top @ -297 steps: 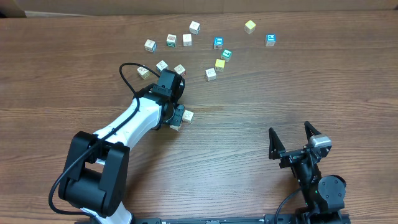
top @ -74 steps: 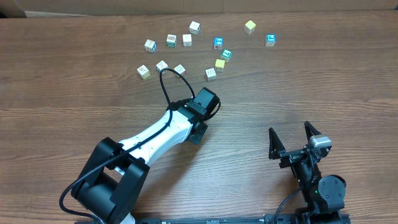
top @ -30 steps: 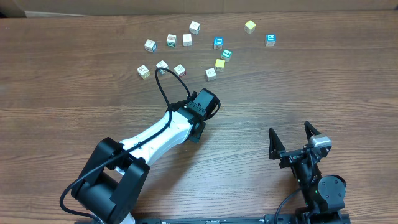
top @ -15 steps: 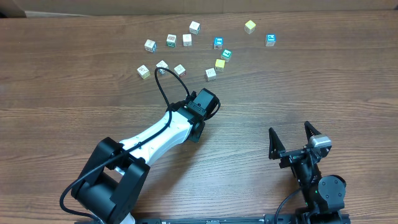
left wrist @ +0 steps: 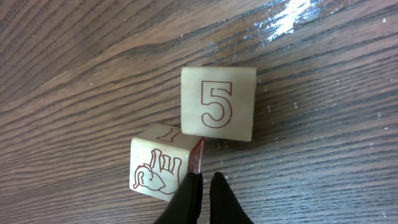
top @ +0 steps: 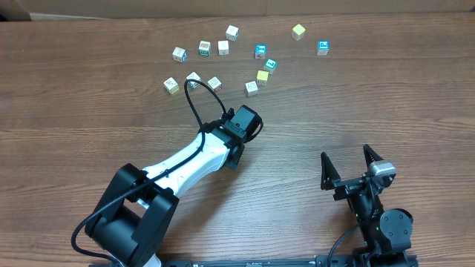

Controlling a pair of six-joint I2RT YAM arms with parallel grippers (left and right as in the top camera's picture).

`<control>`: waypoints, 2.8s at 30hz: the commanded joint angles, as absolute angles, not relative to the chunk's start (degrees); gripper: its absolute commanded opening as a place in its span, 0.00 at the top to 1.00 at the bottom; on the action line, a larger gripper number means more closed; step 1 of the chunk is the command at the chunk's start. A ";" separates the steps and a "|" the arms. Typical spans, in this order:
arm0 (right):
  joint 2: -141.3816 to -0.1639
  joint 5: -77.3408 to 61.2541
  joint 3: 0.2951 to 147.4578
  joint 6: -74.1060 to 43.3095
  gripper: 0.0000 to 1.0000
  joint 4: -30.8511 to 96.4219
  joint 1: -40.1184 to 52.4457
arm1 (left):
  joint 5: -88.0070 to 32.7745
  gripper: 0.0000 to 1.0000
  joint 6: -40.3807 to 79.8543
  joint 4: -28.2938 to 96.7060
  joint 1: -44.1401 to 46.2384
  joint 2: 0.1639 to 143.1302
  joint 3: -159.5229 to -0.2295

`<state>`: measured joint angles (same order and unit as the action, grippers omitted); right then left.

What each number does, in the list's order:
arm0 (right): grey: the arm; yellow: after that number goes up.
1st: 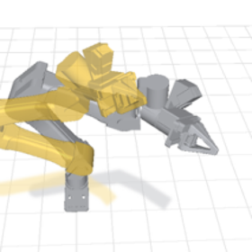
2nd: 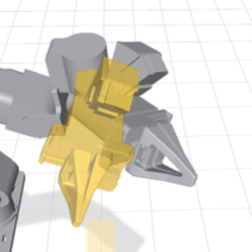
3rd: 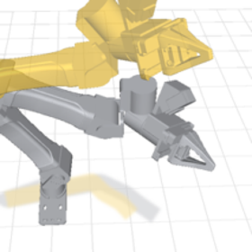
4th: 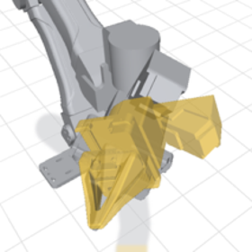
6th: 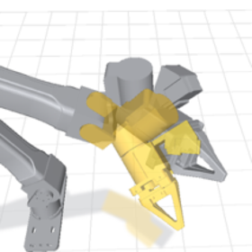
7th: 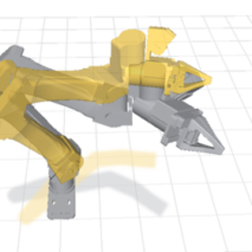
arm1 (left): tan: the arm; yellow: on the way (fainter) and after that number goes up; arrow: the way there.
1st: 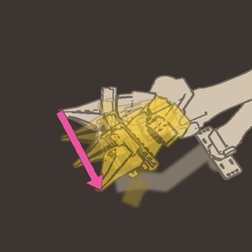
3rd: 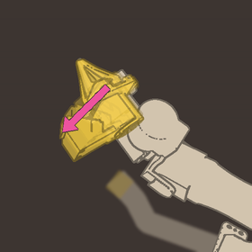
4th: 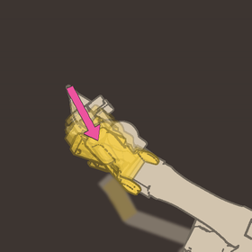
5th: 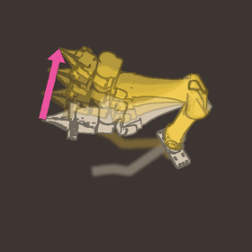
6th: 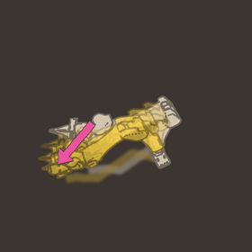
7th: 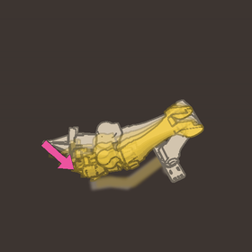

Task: Form a circle
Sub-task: 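Raise the left gripper and move it left toward the arc's left end, then swing the right gripper up and over to the arc's upper right blocks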

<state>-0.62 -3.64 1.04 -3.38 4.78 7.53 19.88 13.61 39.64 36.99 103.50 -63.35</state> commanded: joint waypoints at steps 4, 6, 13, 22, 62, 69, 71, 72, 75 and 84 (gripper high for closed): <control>-0.16 -3.75 0.47 -3.14 0.00 4.58 7.40 | 20.84 0.96 13.65 39.57 36.67 102.85 -63.05; -0.16 -3.75 0.47 -3.14 0.00 4.58 7.40 | 19.59 0.96 12.32 39.62 36.84 102.83 -63.13; -0.16 -3.75 0.47 -3.14 0.00 4.58 7.40 | 14.98 0.96 13.28 39.90 36.32 97.71 -65.73; -0.16 -3.75 0.47 -3.14 0.00 4.58 7.40 | 15.11 0.94 19.66 39.90 24.34 89.69 -70.06; -0.16 -2.72 0.47 -3.18 0.00 3.42 7.40 | -2.42 0.00 23.35 42.61 -14.17 100.03 -70.00; -0.16 -6.52 2.48 -8.75 0.00 3.49 7.38 | -2.44 0.00 23.35 42.61 -14.17 100.03 -70.00; -0.19 -6.00 5.17 -9.02 0.00 6.35 7.35 | -2.42 0.01 23.35 42.61 -14.17 100.03 -70.00; -0.32 -5.02 7.22 -9.26 0.00 8.40 7.35 | -2.44 0.01 23.35 42.61 -14.20 100.03 -70.00; -2.42 -0.78 14.94 -10.48 0.00 14.74 7.33 | -2.44 0.00 23.35 42.61 -14.17 100.03 -70.02; -32.32 2.26 52.64 -10.44 0.00 33.08 7.33 | -2.44 0.00 23.35 42.61 -14.17 100.03 -70.00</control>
